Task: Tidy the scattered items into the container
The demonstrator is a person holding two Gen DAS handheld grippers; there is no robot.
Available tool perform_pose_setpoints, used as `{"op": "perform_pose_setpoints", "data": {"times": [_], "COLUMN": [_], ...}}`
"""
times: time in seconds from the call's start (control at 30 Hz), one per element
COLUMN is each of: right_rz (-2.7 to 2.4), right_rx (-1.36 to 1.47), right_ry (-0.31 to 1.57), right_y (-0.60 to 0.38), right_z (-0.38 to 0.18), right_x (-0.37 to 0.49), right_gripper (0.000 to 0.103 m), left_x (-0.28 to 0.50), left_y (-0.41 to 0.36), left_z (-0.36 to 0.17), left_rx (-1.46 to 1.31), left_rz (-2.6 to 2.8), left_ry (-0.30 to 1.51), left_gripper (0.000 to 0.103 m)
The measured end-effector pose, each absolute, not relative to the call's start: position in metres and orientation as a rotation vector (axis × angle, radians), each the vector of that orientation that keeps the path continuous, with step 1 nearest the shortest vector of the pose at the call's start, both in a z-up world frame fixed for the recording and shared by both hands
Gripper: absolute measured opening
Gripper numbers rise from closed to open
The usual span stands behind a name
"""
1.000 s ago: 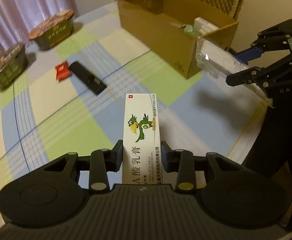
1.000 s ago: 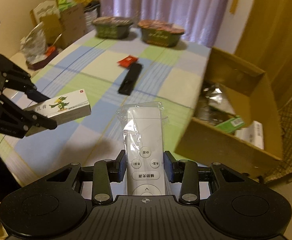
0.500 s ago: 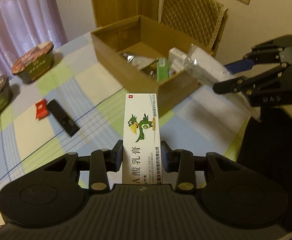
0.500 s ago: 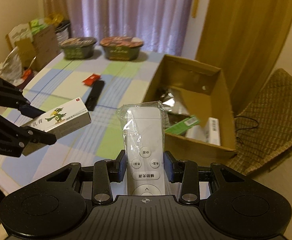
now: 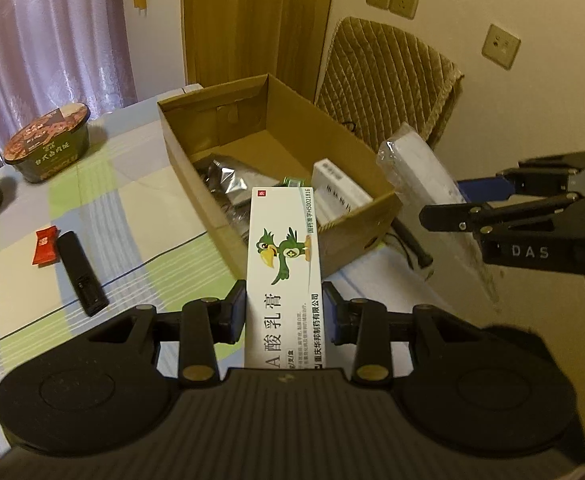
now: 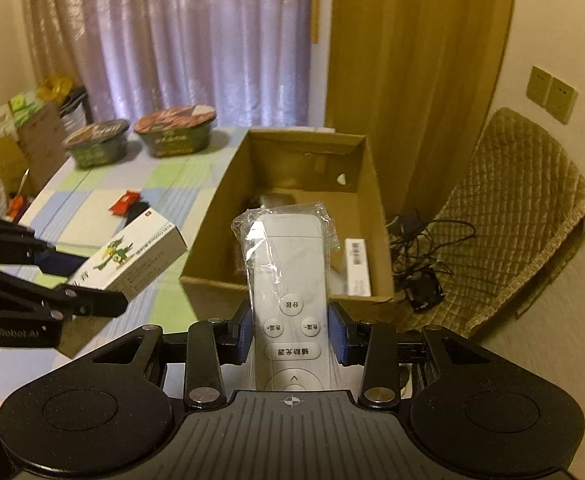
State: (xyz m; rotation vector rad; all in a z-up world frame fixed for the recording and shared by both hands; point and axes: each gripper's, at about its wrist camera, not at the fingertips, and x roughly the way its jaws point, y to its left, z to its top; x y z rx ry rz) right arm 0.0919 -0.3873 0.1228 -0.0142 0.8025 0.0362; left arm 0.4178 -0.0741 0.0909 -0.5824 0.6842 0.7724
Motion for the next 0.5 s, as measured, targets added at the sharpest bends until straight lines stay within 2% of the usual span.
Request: {"op": "perform_pose_setpoints", "data": {"times": [0.5], "right_rz": [0.008], "right_rx": [0.038], "right_ry": [0.792], "right_y": [-0.417], "right_z": [0.12], "right_x": [0.117], "right_gripper": [0.041], "left_x": [0.446], "left_y": [-0.058], "left_z": [0.086], "left_rx": [-0.662], "left_rz": [0.845], "left_ry": [0.63], "left_gripper": [0.033]}}
